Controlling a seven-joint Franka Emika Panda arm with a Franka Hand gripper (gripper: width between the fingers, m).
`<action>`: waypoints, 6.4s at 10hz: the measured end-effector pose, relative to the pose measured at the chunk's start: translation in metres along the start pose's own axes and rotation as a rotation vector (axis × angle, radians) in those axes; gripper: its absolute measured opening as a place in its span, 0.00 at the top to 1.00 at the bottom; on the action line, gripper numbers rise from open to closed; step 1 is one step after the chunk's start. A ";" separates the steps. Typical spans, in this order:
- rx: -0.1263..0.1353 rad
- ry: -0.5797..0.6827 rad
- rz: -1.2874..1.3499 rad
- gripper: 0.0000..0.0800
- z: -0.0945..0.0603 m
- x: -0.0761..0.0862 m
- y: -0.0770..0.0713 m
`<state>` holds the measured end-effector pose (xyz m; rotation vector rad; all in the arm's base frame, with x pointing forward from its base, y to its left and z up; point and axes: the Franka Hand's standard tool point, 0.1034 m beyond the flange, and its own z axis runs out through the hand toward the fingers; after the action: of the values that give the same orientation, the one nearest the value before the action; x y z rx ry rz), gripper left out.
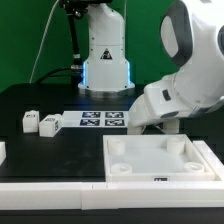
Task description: Assemble one leg
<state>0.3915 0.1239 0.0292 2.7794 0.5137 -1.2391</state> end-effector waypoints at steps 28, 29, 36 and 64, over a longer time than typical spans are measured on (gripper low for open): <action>-0.065 1.235 0.062 0.64 -0.151 0.032 0.040; -0.065 1.234 0.061 0.64 -0.151 0.032 0.040; -0.149 1.291 -0.017 0.64 -0.168 0.054 0.066; -0.175 1.395 -0.046 0.64 -0.170 0.103 0.070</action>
Offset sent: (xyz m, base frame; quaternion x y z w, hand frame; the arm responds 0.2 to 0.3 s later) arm 0.0000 0.0000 0.0000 0.0000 0.0000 0.0000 1.0000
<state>0.5990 0.1179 0.0628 2.9890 0.6252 0.9049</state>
